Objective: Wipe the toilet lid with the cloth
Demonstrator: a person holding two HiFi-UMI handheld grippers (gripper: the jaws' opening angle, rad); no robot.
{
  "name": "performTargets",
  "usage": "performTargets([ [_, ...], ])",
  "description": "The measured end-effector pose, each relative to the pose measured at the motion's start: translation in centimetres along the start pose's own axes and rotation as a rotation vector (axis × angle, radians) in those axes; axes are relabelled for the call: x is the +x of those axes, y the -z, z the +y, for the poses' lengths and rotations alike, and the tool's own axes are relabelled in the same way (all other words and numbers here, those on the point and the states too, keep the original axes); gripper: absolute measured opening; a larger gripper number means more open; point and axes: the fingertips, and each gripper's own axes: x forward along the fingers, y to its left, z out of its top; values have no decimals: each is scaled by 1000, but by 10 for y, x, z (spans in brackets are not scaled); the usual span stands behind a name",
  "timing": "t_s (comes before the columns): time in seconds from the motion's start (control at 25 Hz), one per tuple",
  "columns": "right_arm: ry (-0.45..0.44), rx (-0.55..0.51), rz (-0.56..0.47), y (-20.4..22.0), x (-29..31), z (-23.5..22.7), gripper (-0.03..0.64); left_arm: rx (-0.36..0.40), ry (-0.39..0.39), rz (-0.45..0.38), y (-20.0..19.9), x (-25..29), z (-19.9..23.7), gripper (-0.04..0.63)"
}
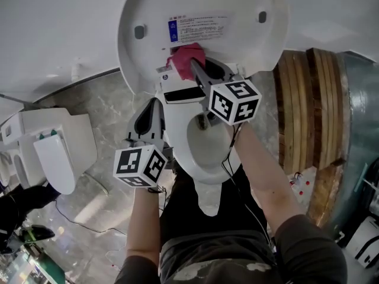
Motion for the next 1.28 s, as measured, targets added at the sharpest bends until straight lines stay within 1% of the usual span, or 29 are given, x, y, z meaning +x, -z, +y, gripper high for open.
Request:
performTargets([
  [0.16, 50, 30, -17, -11, -29, -45, 49, 1, 17, 1, 3, 18, -30, 8],
  [0.32, 108, 64, -54, -28, -58, -84, 49, 2, 32, 15, 14, 34, -61, 8],
  [0.48, 160, 106, -46, -20, -77, -118, 49, -2, 43, 31, 26, 44, -85, 8],
  [0.6, 201, 101, -47, -18, -89, -135, 49, -10, 42, 24, 30, 48, -96, 8],
  [0.72, 221, 88, -52, -19, -96, -140, 49, -17, 23, 4, 31, 46, -93, 8],
  [0.8, 214, 81, -47, -20, -94, -130, 49, -24, 11, 2, 32, 41, -84, 8],
  [0.88, 190, 68, -37, -17, -85, -110, 49, -31, -5, 0, 32, 33, -70, 8],
  [1.12, 39, 57, 18, 20, -29, -16, 49, -52, -66, -15, 22, -1, -11, 8],
  [1.28, -56, 3, 82, 54, 10, 47, 49, -79, -109, -19, 20, -28, 30, 8],
])
